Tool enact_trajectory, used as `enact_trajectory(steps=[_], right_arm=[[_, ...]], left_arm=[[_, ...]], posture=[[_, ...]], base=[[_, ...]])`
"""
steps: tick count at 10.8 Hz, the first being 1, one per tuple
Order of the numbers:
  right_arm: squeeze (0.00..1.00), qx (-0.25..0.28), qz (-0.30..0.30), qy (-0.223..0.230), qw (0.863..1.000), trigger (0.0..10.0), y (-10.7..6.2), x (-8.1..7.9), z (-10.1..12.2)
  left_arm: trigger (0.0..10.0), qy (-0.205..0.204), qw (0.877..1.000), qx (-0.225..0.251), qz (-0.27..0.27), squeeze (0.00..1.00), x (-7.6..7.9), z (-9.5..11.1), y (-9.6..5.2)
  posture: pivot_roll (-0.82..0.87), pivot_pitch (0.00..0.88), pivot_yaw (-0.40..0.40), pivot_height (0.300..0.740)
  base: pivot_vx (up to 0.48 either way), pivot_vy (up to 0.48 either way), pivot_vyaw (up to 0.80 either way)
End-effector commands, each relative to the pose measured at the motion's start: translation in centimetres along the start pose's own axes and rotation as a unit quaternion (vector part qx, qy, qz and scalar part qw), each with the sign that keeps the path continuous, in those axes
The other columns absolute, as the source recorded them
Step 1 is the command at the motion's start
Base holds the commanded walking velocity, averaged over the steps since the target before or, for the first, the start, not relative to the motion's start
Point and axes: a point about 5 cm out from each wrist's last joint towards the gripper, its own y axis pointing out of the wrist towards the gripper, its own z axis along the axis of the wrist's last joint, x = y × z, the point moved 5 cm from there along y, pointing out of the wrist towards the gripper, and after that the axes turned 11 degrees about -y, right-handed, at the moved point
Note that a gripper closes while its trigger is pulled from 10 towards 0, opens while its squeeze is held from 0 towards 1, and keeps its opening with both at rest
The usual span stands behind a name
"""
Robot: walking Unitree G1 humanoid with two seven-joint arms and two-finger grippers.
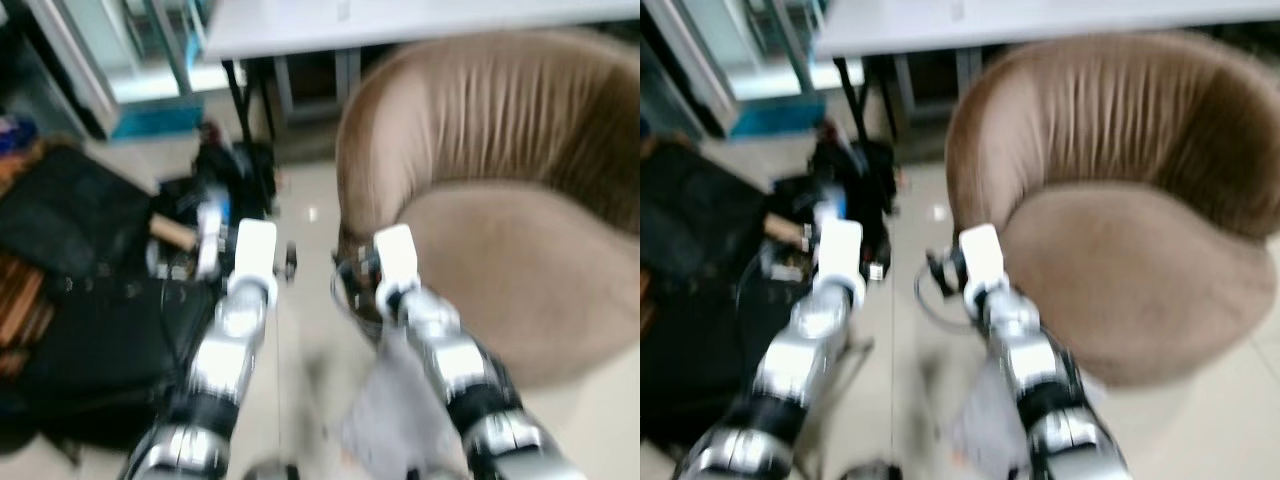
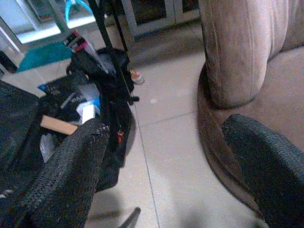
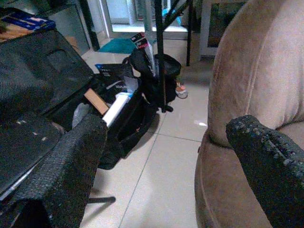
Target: Move the pillow to the sofa from floor
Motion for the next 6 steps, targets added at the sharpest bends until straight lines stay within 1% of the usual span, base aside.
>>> enact_trajectory(steps=[1, 2, 3, 4, 5, 6], right_arm=[[0.00, -0.001, 0.007, -0.001, 1.000, 10.0, 0.2, -0.2, 0.0], [0.00, -0.001, 0.007, 0.001, 1.000, 10.0, 0.3, -0.1, -0.1], [0.00, 0.001, 0.005, -0.012, 1.000, 10.0, 0.5, -0.1, 0.1], [0.00, 0.011, 0.024, -0.014, 1.000, 10.0, 1.0, -0.8, 0.8], [0.00, 0.012, 0.034, -0.013, 0.999, 10.0, 1.4, -1.2, 1.1], [0.00, 0.018, 0.058, 0.004, 0.998, 10.0, 2.1, -2.4, 2.0]], left_arm=[[10.0, -0.034, 0.999, -0.007, 0.015, 0.00, -1.2, -0.7, 0.0], [10.0, -0.070, 0.997, -0.011, 0.039, 0.00, -2.4, -1.3, -0.2], [10.0, -0.102, 0.992, -0.010, 0.078, 0.00, -4.4, -2.3, -1.0], [10.0, -0.105, 0.989, -0.007, 0.103, 0.00, -5.6, -3.0, -2.0], [10.0, -0.103, 0.988, -0.004, 0.115, 0.00, -6.1, -3.3, -2.5], [10.0, -0.096, 0.986, 0.004, 0.138, 0.00, -7.2, -3.5, -3.4]], posture=[[-0.11, 0.000, 0.080, 0.740], [-0.09, 0.000, 0.066, 0.740], [-0.03, 0.000, 0.009, 0.740], [0.03, 0.000, -0.032, 0.740], [0.06, 0.000, -0.056, 0.740], [0.09, 0.000, -0.075, 0.740]], base=[[0.000, 0.000, 0.00], [0.000, 0.000, 0.00], [0.000, 0.000, 0.00], [0.000, 0.000, 0.00], [0.000, 0.000, 0.00], [0.000, 0.000, 0.00]])
